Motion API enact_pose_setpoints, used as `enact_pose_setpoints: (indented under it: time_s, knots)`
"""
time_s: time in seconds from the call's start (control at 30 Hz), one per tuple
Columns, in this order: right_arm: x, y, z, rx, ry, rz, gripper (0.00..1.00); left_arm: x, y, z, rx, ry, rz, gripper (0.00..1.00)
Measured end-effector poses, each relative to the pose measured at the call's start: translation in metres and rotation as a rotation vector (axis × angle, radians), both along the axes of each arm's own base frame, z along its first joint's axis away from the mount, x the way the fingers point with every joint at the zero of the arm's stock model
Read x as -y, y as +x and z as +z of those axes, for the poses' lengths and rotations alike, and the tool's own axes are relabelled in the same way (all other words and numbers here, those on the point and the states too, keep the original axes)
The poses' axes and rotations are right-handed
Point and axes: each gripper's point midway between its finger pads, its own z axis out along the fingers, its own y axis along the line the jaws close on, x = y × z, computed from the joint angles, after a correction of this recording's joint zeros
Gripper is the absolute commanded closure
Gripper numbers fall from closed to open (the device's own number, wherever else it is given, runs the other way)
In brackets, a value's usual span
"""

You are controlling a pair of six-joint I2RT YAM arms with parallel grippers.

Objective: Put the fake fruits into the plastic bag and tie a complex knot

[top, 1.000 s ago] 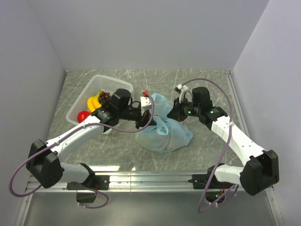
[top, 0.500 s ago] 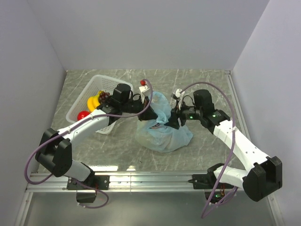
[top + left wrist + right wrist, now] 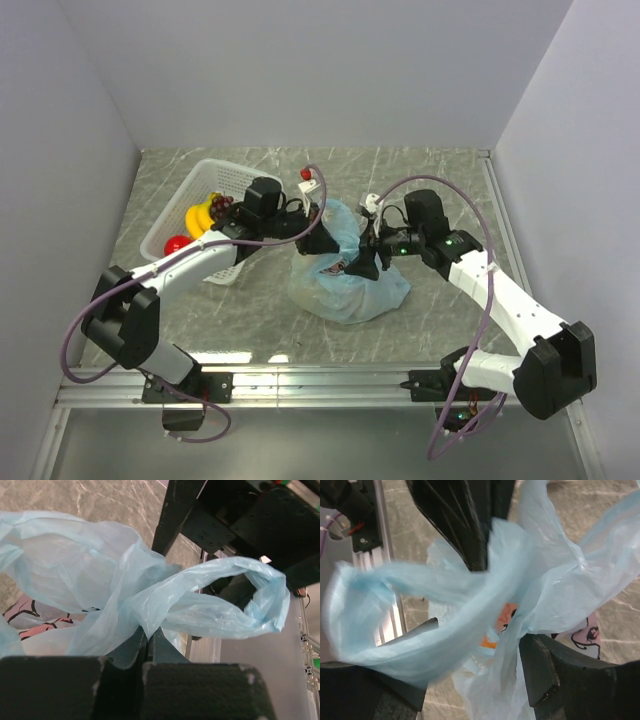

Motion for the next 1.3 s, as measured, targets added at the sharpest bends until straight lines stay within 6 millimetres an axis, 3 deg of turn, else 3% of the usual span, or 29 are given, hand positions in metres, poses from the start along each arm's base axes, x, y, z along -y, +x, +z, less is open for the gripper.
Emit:
enact_pose_setpoints:
  time_s: [0.1,0.2,0.23,0.4,0.43,0.6,0.73,0.93,1.07,1.17,1.3]
  knots:
    - [-0.005,-0.001,0.001,-0.016,0.010,0.011,0.34,0.002,-0.001,-0.003,-0.008,0.005,-0.006,0.99]
    - [-0.009,0.001,-0.002,-0.031,0.009,0.016,0.52,0.005,-0.003,-0.002,-0.005,0.002,-0.014,1.00]
    - [-0.009,0.001,-0.003,-0.034,0.007,0.016,0.67,0.005,-0.004,-0.001,-0.004,0.002,-0.015,0.99]
    - [-0.011,0.006,-0.006,-0.050,-0.003,0.009,0.94,0.006,-0.007,-0.003,-0.010,0.011,-0.025,0.94]
    - [-0.012,0.007,-0.006,-0.052,-0.003,0.008,1.00,0.006,-0.007,-0.003,-0.005,0.015,-0.027,0.88]
    - [-0.012,0.008,-0.005,-0.044,-0.002,0.012,1.00,0.001,-0.006,0.003,0.023,0.042,-0.035,0.64]
    - [-0.013,0.007,-0.005,-0.024,-0.003,0.033,1.00,-0.023,0.001,0.016,0.055,0.059,0.002,0.43]
    - [-0.012,0.000,-0.004,0.013,-0.004,0.088,1.00,-0.065,0.041,0.069,0.218,0.055,0.133,0.37]
    - [-0.011,-0.005,-0.006,0.034,-0.013,0.126,1.00,-0.063,0.064,0.095,0.338,0.072,0.125,0.36]
    - [-0.009,-0.007,-0.008,0.048,-0.022,0.150,1.00,-0.055,0.084,0.091,0.375,0.103,0.089,0.35]
    - [-0.007,-0.009,-0.011,0.071,-0.038,0.174,1.00,-0.047,0.098,0.057,0.326,0.157,0.021,0.34]
